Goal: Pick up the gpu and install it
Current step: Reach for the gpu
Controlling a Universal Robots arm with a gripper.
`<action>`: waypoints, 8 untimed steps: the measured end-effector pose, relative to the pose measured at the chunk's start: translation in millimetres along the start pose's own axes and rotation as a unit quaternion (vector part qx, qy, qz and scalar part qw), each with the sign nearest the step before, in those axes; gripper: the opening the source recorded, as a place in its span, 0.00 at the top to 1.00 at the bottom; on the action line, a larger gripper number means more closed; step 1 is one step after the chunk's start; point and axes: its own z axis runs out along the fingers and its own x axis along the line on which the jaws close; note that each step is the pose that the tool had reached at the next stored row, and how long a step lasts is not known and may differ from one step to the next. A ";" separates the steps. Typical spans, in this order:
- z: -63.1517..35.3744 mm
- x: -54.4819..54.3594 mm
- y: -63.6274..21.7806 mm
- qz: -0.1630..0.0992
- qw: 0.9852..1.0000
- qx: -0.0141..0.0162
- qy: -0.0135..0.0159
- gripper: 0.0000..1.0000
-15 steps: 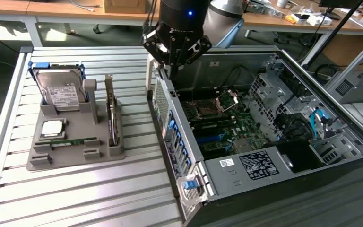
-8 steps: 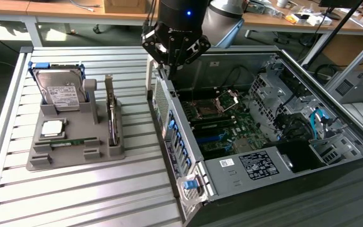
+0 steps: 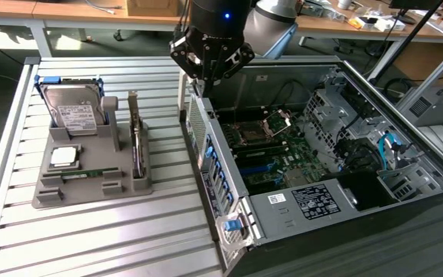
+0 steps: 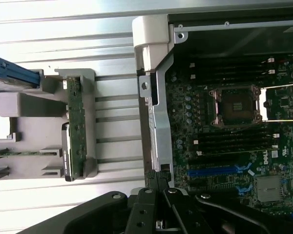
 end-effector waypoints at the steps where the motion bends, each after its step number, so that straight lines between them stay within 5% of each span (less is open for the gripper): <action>1: 0.0 0.4 0.0 0.000 1.000 0.000 0.000 0.89; 8: -0.1 2.8 -0.2 0.000 1.000 0.000 0.000 0.89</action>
